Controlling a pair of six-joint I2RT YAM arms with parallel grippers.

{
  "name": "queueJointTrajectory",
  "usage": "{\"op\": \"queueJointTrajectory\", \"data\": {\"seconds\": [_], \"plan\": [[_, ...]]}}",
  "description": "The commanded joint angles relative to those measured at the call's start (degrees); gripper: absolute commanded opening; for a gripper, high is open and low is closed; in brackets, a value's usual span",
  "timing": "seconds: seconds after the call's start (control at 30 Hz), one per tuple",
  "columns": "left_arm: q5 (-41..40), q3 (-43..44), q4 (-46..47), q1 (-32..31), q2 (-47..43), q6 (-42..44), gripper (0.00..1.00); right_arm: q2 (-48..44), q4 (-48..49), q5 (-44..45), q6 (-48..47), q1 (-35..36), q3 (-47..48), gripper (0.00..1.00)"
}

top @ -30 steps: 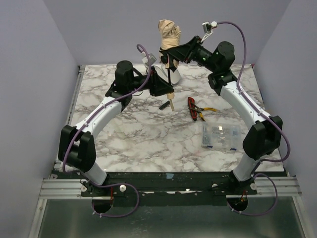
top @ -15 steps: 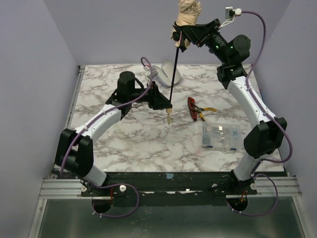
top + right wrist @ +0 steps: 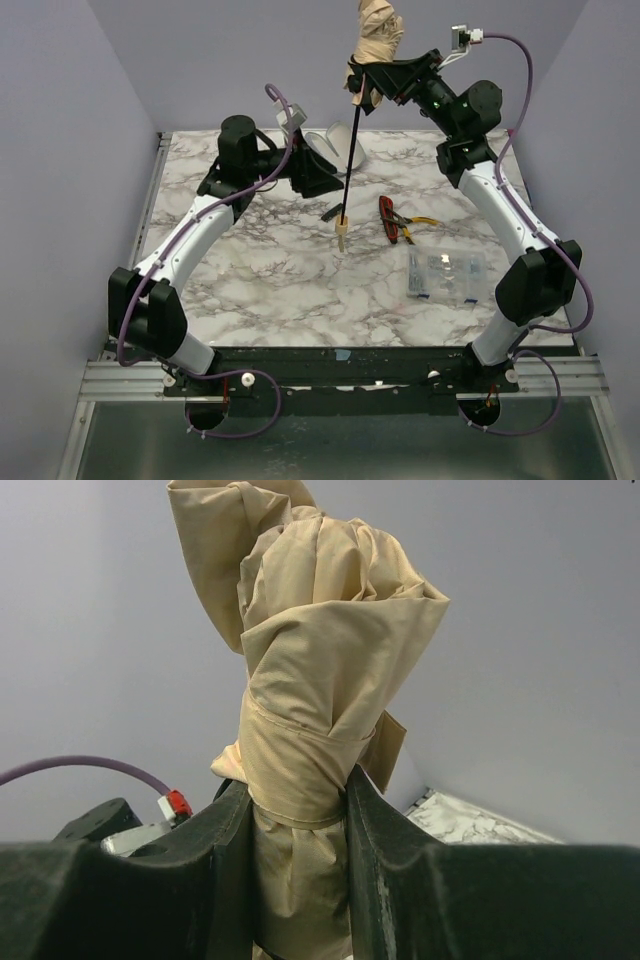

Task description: Open the umbrella

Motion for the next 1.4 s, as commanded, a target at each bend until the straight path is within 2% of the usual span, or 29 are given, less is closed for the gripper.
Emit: {"op": "queueJointTrajectory", "data": {"seconds": [0.0, 0.23, 0.47, 0.57, 0.7, 0.83, 1.0, 1.07, 1.37], "plan": [[-1.41, 0.97, -1.44, -3.43, 2.84, 2.29, 0.68, -2.48, 4.04, 1.74, 1.14, 0.19, 1.61, 0.00], [-3.79, -2.22, -3.76, -6.87, 4.49, 7.49, 0.65, -1.65, 3.68, 1.92, 2.46, 0.19, 4.97, 0.00], [-1.54, -10.36, -13.40, -8.14, 1.29, 22.27, 0.31, -0.48, 3.95, 2.40, 1.27, -1.09, 7.99, 0.00], [-1.21, -16.29, -16.36, -8.44, -0.51, 26.04, 0.27, 0.80, 3.77, 3.05, 1.92, -2.82, 10.25, 0.00], [-2.25, -21.59, -17.42, -9.82, -2.22, 28.53, 0.32, 1.85, 3.68, 3.25, 2.45, -4.16, 12.33, 0.00], [-4.05, -21.01, -16.29, -9.98, -2.04, 27.14, 0.39, 1.68, 3.61, 2.29, 3.21, -4.16, 10.93, 0.00], [-5.88, -15.80, -15.32, -9.98, -1.66, 24.61, 0.61, 0.71, 2.99, -0.80, 3.45, -4.03, 6.23, 0.00], [-6.47, -12.82, -15.43, -9.74, -2.30, 22.99, 0.66, -0.59, 2.60, -2.14, 3.43, -4.03, 2.58, 0.00], [-2.84, -4.15, -17.71, -1.61, -6.01, 18.87, 0.69, -7.16, 3.59, -8.28, 0.55, -4.05, -9.68, 0.00]]}}
